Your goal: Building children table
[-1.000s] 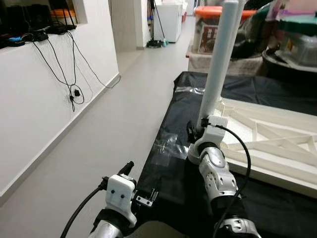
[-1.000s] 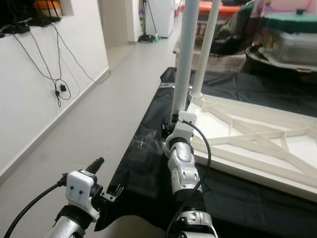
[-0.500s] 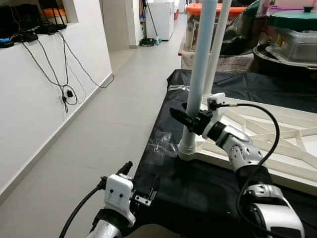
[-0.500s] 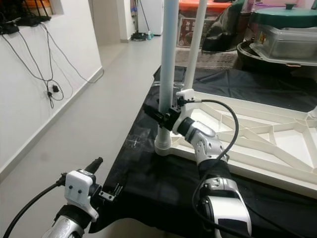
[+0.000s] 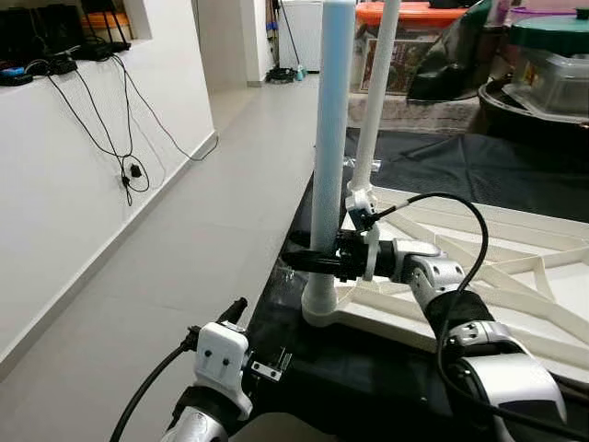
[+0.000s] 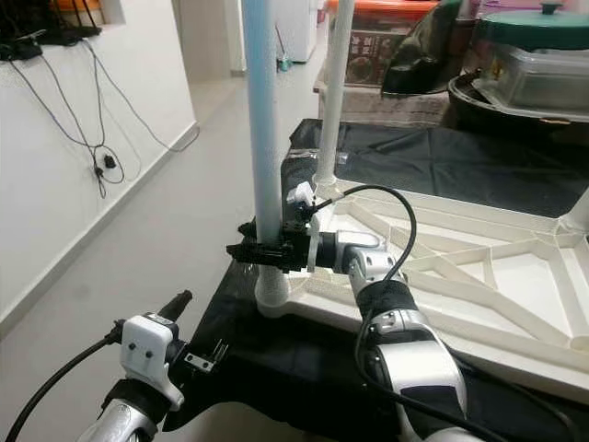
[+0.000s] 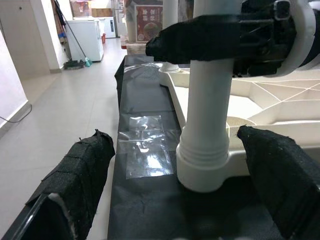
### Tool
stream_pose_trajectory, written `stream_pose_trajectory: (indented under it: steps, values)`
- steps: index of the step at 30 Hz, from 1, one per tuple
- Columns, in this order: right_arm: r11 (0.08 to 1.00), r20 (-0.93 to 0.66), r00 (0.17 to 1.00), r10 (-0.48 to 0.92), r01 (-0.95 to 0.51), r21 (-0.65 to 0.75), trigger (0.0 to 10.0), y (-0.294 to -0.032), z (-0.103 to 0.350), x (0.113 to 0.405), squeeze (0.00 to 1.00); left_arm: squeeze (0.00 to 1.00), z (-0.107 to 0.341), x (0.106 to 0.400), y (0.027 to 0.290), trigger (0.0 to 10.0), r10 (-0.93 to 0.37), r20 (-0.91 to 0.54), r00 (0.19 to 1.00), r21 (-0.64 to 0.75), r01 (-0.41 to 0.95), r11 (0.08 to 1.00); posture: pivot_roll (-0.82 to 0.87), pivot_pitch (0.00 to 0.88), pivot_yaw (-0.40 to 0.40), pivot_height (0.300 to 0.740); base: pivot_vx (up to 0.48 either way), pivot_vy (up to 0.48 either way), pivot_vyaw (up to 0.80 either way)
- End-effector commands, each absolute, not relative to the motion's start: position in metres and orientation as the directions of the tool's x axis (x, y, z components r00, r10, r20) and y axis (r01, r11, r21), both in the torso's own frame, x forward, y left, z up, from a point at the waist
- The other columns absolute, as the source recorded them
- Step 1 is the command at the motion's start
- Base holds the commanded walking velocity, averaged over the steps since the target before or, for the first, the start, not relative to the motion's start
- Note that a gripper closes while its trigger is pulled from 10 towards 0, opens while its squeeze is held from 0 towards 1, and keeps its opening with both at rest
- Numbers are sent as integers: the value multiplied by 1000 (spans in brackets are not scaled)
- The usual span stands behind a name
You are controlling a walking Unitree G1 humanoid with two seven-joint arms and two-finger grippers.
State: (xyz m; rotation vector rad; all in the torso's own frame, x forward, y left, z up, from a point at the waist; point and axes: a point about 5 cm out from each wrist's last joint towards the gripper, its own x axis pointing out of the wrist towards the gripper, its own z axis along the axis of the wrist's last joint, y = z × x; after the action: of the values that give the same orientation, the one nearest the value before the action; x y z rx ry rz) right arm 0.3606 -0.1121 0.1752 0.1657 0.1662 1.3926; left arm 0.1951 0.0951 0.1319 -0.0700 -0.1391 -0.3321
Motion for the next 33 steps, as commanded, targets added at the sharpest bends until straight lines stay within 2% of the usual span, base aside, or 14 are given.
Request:
stream_pose_trajectory:
  steps: [1, 3, 4, 6, 7, 8, 10, 13, 17, 20, 26, 31, 32, 33]
  values:
    - [164, 5, 168, 986, -969, 183, 0, -102, 178, 362, 0, 0, 130, 194, 98, 10000, -307, 139, 941, -38, 315, 948, 112, 0, 3, 740, 0, 0, 0]
    - [266, 24, 274, 961, -948, 177, 0, -103, 179, 368, 0, 0, 130, 195, 98, 10000, -307, 139, 942, -39, 315, 948, 112, 0, 3, 740, 0, 0, 0]
    - [266, 24, 274, 961, -948, 177, 0, -103, 179, 368, 0, 0, 130, 195, 98, 10000, -307, 139, 942, -39, 315, 948, 112, 0, 3, 740, 0, 0, 0]
    - [531, 57, 543, 838, -834, 146, 0, -108, 183, 381, 0, 0, 130, 195, 97, 10000, -306, 138, 942, -41, 315, 948, 112, 0, 3, 740, 0, 0, 0]
    - [531, 57, 543, 838, -834, 146, 0, -108, 183, 381, 0, 0, 130, 195, 97, 10000, -306, 138, 942, -41, 315, 948, 112, 0, 3, 740, 0, 0, 0]
    - [704, 42, 714, 699, -698, 130, 0, -115, 183, 389, 0, 0, 130, 195, 97, 10000, -306, 137, 942, -42, 314, 948, 108, 0, 3, 740, 0, 0, 0]
    - [887, 30, 894, 447, -447, 115, 0, -131, 181, 396, 0, 0, 130, 194, 98, 10000, -306, 137, 942, -42, 314, 949, 106, 0, 6, 740, 0, 0, 0]
    - [926, 30, 933, 358, -359, 116, 0, -138, 180, 397, 0, 0, 130, 194, 98, 10000, -306, 137, 942, -42, 314, 948, 106, 0, 6, 740, 0, 0, 0]
    - [992, -9, 997, -81, 82, 99, 0, -165, 161, 375, 0, 0, 129, 195, 98, 10000, -312, 131, 941, -43, 320, 947, 92, 0, 14, 740, 0, 0, 0]
    - [992, -9, 997, -81, 82, 99, 0, -165, 161, 375, 0, 0, 129, 195, 98, 10000, -312, 131, 941, -43, 320, 947, 92, 0, 14, 740, 0, 0, 0]
    - [931, -77, 938, -338, 345, 121, 0, -166, 147, 349, 0, 0, 129, 195, 99, 10000, -309, 131, 942, -44, 317, 947, 95, 0, 12, 740, 0, 0, 0]
    - [922, -82, 929, -360, 368, 118, 0, -161, 146, 346, 0, 0, 129, 195, 98, 10000, -310, 132, 942, -44, 318, 947, 90, 0, 14, 740, 0, 0, 0]
    - [949, -33, 955, -295, 297, 106, 10000, -150, 150, 348, 0, 0, 129, 195, 97, 10000, -310, 131, 942, -44, 318, 947, 90, 0, 14, 740, 0, 0, 0]
    - [949, -33, 955, -295, 297, 106, 10000, -150, 150, 348, 0, 0, 129, 195, 97, 10000, -310, 131, 942, -44, 318, 947, 90, 0, 14, 740, 0, 0, 0]
